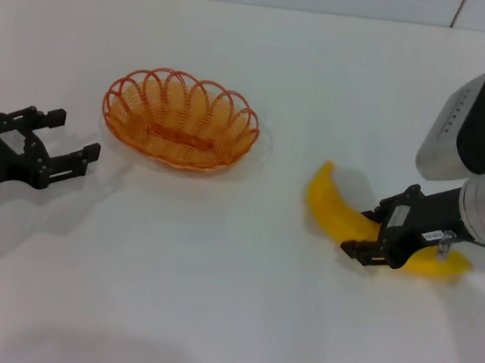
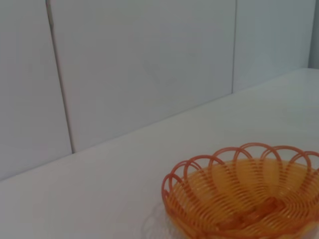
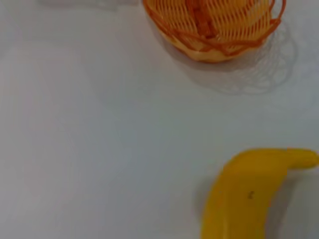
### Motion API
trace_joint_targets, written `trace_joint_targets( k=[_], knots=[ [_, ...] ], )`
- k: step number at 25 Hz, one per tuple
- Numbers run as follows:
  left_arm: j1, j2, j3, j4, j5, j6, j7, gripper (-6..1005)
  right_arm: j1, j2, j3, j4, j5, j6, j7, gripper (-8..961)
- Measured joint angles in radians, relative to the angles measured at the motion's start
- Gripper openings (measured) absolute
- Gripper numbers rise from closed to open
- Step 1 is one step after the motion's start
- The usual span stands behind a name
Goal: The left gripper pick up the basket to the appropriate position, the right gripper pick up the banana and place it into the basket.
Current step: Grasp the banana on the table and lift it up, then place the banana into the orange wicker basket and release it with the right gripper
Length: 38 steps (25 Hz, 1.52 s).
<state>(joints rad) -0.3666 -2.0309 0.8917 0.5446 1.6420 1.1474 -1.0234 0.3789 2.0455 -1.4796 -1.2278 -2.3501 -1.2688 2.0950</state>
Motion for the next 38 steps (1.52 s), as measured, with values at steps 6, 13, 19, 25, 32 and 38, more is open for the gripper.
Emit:
trace_joint_targets(
  k=[6,13,19,25,32,38],
  knots=[
    [0.001,0.000,-0.002,0.000,0.001,0.000,0.001,771,-0.001,-0.003,0.013,-0.020,0.041,-0.005,-0.010,578],
    [0.008,-0.001,-0.003,0.000,-0.001,0.000,0.002,771,-0.031,-0.001,0.027,-0.095,0.187,0.003,-0.126,495],
    [0.009,-0.002,-0.004,0.000,0.001,-0.002,0.003,771,-0.022,0.000,0.013,-0.068,0.354,0.053,-0.275,502],
    [0.009,-0.004,0.003,-0.001,-0.001,-0.014,0.006,771,0.018,0.001,-0.053,-0.030,0.413,0.166,-0.321,509],
    [-0.002,-0.004,0.002,-0.027,-0.001,-0.025,0.024,771,0.118,0.001,-0.185,0.058,0.417,0.320,-0.315,517],
    [-0.007,-0.004,0.004,-0.027,-0.001,-0.026,0.024,771,0.178,0.002,-0.275,0.094,0.460,0.443,-0.325,524]
  ],
)
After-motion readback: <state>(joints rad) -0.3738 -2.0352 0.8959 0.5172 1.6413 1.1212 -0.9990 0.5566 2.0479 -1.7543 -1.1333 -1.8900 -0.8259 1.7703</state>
